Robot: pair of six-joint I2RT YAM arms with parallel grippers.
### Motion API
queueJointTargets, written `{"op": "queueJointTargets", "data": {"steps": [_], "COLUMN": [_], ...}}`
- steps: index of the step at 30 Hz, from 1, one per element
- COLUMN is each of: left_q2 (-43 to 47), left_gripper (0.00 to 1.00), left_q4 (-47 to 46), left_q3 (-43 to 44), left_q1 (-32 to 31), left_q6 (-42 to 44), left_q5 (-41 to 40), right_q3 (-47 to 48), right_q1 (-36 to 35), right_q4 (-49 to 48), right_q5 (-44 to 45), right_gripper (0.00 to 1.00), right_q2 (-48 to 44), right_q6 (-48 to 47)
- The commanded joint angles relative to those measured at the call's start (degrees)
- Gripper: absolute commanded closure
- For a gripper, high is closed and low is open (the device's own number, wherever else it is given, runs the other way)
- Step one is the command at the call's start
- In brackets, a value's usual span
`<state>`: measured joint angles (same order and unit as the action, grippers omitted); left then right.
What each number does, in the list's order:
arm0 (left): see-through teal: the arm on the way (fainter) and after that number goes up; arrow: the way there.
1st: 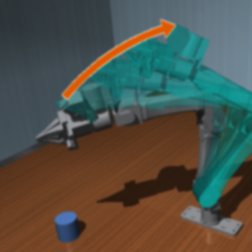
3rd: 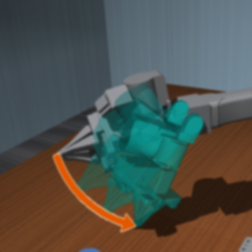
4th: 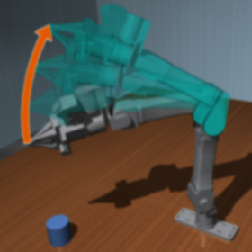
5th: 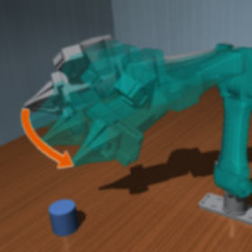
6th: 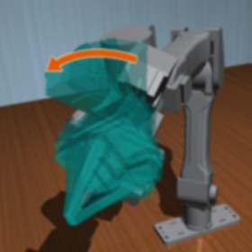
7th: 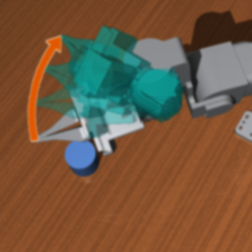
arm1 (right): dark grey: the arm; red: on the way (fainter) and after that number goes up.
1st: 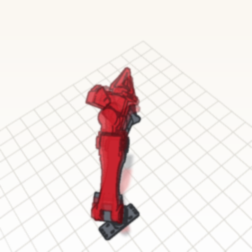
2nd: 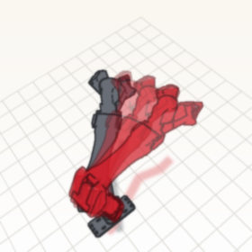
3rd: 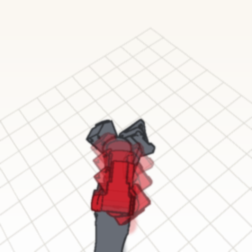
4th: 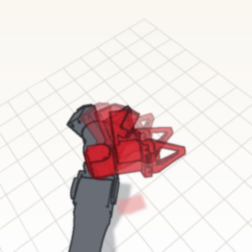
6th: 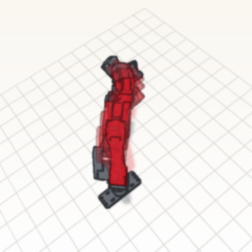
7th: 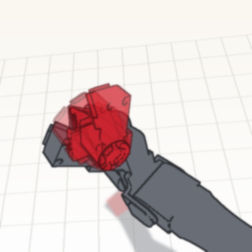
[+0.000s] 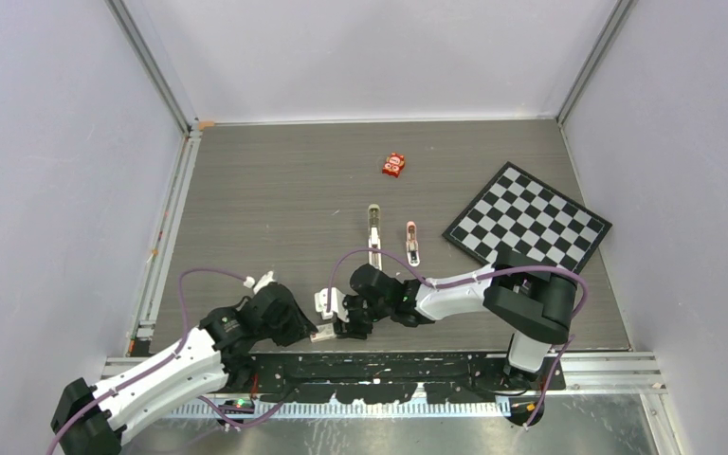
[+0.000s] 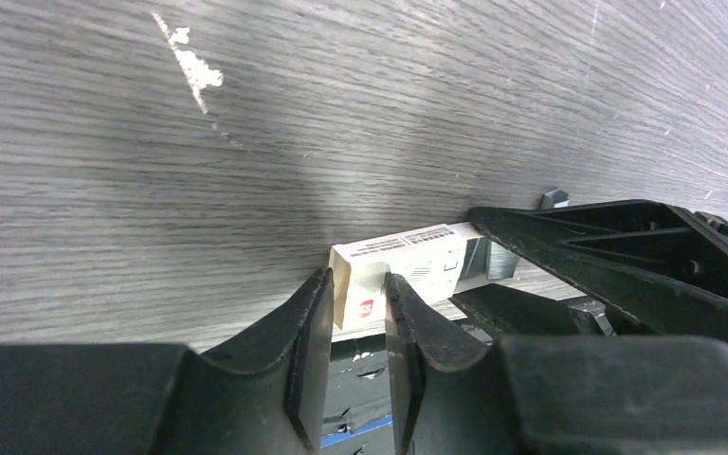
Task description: Load the staples into the stapler
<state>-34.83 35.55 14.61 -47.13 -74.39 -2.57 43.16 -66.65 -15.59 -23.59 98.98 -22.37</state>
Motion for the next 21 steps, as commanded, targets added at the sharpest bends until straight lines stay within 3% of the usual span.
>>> {"op": "queueJointTargets", "data": {"steps": [1, 8, 15, 21], "left_q2": [0.64, 0.40, -0.27, 0.03], "left_gripper": [0.74, 0.81, 1.00, 1.00], "left_q4": [-3.65, -5.26, -3.43, -2.01], "left_q3": [-0.20, -0.55, -0.16, 0.87], "left_q1": [0.20, 0.20, 0.20, 0.20], "left_q6": [1.11, 0.60, 1.32, 2.09], "left_q5": [-1.65, -1.22, -2.36, -4.31], "right_q3": [-0.43, 0.02, 0.41, -0.41], "right_q1": [-0.23, -0.26, -0.33, -0.23], "right_q4": [1.39, 3.29, 5.53, 5.84], "right_q5": [0.49, 0.23, 0.61, 1.42], "right_gripper": [0.58, 0.61, 0.63, 0.64], "right_q2": [-2.29, -2.61, -3.26, -3.81], "right_q6": [-0.67, -1.82, -2.96, -3.50]}}
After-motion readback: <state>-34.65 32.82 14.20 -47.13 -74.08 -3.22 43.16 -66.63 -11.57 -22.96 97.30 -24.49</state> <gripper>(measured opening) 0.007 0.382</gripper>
